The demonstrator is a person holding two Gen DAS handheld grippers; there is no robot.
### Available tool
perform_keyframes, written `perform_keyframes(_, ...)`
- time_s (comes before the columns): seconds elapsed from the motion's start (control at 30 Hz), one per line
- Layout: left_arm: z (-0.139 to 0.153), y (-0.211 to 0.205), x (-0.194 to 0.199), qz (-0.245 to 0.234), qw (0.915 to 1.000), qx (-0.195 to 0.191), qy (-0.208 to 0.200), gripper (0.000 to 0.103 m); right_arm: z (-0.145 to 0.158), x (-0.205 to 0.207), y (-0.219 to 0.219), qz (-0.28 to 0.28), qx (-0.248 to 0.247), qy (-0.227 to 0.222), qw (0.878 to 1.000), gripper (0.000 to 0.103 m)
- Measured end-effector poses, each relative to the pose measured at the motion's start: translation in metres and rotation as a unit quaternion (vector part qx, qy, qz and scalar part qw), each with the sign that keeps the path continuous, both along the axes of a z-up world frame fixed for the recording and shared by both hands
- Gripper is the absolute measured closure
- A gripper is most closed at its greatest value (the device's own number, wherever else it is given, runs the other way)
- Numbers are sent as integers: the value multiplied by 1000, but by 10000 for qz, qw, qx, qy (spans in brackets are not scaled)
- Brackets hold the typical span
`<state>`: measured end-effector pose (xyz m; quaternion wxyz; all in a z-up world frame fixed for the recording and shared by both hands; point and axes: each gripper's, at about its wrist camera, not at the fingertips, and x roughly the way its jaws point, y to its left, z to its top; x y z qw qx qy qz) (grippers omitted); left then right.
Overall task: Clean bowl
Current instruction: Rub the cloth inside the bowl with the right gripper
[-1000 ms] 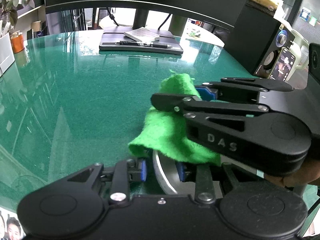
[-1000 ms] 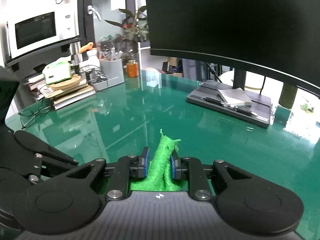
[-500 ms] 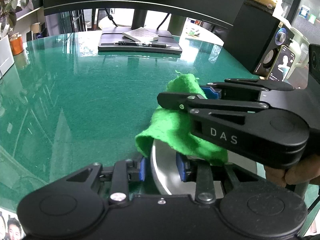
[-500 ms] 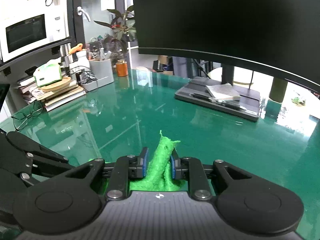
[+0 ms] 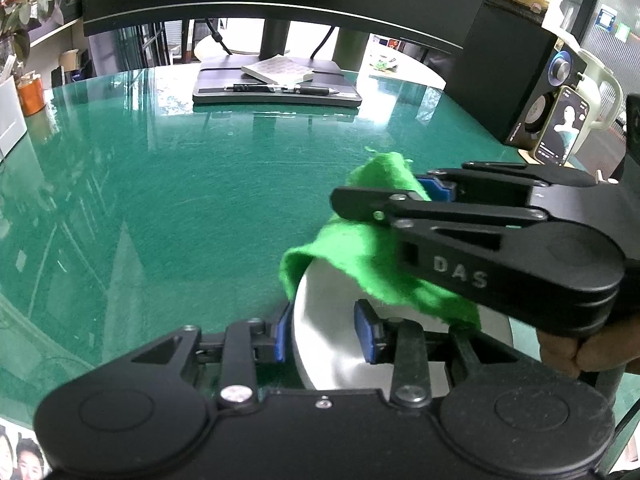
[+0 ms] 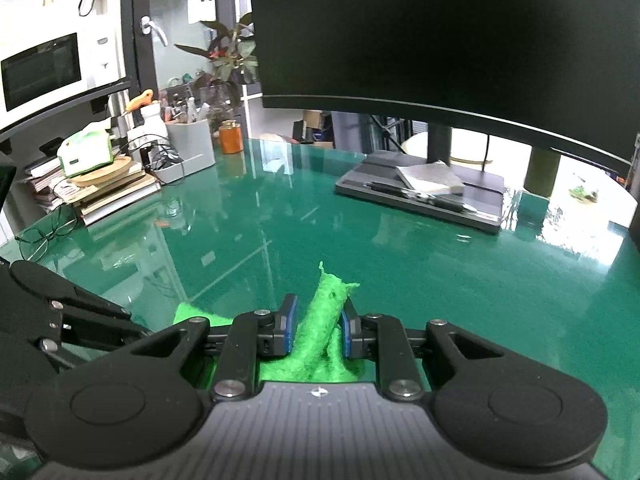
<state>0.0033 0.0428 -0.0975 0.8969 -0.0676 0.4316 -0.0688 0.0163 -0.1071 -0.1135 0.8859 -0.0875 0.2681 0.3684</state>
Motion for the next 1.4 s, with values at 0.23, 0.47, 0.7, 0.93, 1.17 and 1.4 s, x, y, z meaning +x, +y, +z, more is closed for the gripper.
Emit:
perform_keyframes(0.23,-1,-1,1,-14,10000,16,-21,67,2,-9,-30,-360,22,74,9993,82)
perform_keyframes(0.47,0,-2,4,-3,10000,39,-14,66,43,-32,-60,-630,840,45,9945,83)
perform_keyframes(0.7,0,-5,5,3,10000,60,-29,65,52,-41,-41,-133,125,-681,9975,83)
perform_keyframes(0.93,0,-5,3,-5,10000,63,-37,65,8,-18,-1,497,32,-326,9982,83)
perform_keyframes(1.17,-1,-6,4,-19,10000,87,-44,64,-1,-10,1,405,35,-297,9987,83)
perform_keyframes(1.4,-1,-8,3,-53,9999,140,-59,61,-3,-7,-17,-88,84,-79,9999,82)
